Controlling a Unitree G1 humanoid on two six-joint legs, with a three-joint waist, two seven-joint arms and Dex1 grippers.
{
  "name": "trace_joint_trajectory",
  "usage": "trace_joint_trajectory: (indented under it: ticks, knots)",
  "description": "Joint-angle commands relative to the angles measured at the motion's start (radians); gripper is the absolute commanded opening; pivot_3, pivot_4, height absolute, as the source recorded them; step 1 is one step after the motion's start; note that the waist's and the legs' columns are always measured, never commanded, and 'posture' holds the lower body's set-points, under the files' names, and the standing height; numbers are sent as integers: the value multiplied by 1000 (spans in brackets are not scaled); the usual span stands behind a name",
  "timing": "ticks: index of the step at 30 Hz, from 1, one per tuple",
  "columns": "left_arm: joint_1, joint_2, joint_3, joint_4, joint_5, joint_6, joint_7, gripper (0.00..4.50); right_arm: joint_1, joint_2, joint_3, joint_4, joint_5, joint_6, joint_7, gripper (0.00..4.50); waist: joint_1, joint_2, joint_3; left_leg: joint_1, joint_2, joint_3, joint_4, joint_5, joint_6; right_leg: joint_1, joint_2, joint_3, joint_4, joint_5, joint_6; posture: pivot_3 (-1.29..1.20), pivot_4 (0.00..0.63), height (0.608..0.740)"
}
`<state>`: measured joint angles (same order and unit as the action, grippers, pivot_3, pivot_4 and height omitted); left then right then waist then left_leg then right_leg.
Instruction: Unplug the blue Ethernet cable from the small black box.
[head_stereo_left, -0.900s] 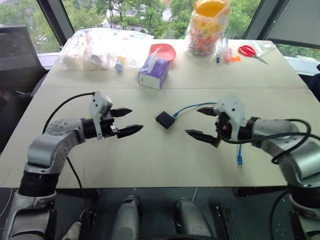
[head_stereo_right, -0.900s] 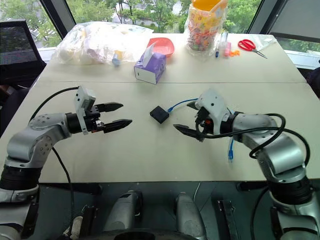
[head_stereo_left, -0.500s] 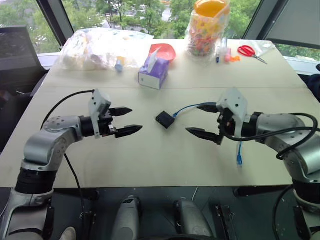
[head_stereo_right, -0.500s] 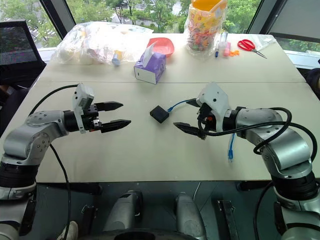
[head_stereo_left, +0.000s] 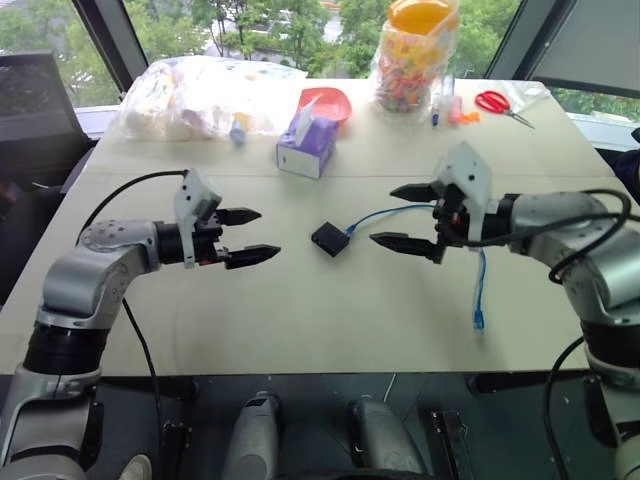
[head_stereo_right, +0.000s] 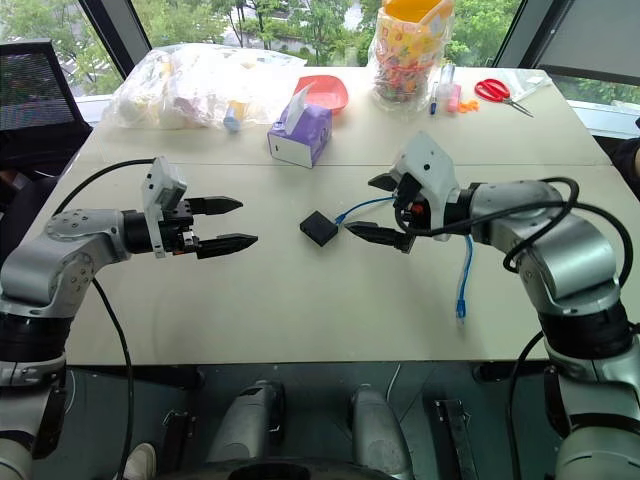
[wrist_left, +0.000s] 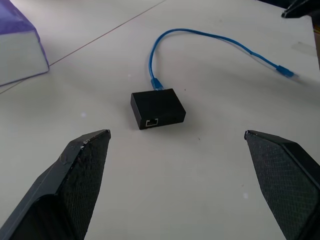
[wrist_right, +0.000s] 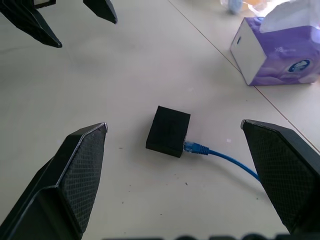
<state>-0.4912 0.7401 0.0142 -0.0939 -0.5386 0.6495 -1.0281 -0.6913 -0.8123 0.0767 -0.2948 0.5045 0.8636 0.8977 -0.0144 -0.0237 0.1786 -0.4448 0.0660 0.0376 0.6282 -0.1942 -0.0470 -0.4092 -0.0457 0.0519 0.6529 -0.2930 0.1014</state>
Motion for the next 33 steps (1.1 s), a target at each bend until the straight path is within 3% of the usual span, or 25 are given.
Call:
trace_joint_trajectory:
  ticks: [1,3,7,11,20,25,32,33]
  knots:
    - [-7,24,24,-8,3,-26,-28,4479,-77,-20,62,63,-45,-46,80,4500,-1,0,0,0,0,0,0,0,0,0,0,0,0,0,0,0,150,735]
    - [-13,25,20,1,12,-34,-33,4479,-127,-17,117,131,-88,-88,132,4500,-2,0,0,0,0,0,-1,0,0,-1,0,0,0,0,0,0,150,735]
    - [-39,14,15,5,19,-30,-16,4479,-316,67,314,462,-269,-323,311,4500,-6,1,1,0,0,1,1,0,0,-1,0,0,2,0,0,0,150,735]
    - [-12,18,27,-16,14,-27,-17,4479,-433,174,395,714,-373,-468,405,4500,-6,1,1,1,0,1,1,0,0,-1,1,0,3,2,3,0,150,735]
    - [26,-24,19,-103,7,-11,48,4479,-626,397,525,1320,-667,-885,428,4500,-2,2,2,-1,0,2,1,0,0,-5,1,0,10,1,5,0,150,735]
    - [52,-41,36,-155,-13,10,85,4479,-668,454,559,1488,-799,-1027,391,4500,-6,2,2,0,0,2,2,0,0,-4,1,0,12,2,5,0,150,735]
    - [122,-34,69,-228,-33,30,136,4479,-699,522,525,1584,-867,-1054,355,4500,-25,2,2,2,1,1,1,0,0,-4,1,0,13,2,5,0,150,735]
    - [130,-33,74,-236,-31,30,145,4494,-702,534,522,1591,-876,-1055,355,4245,-27,2,2,2,1,1,1,1,-1,-3,1,0,13,2,5,0,150,735]
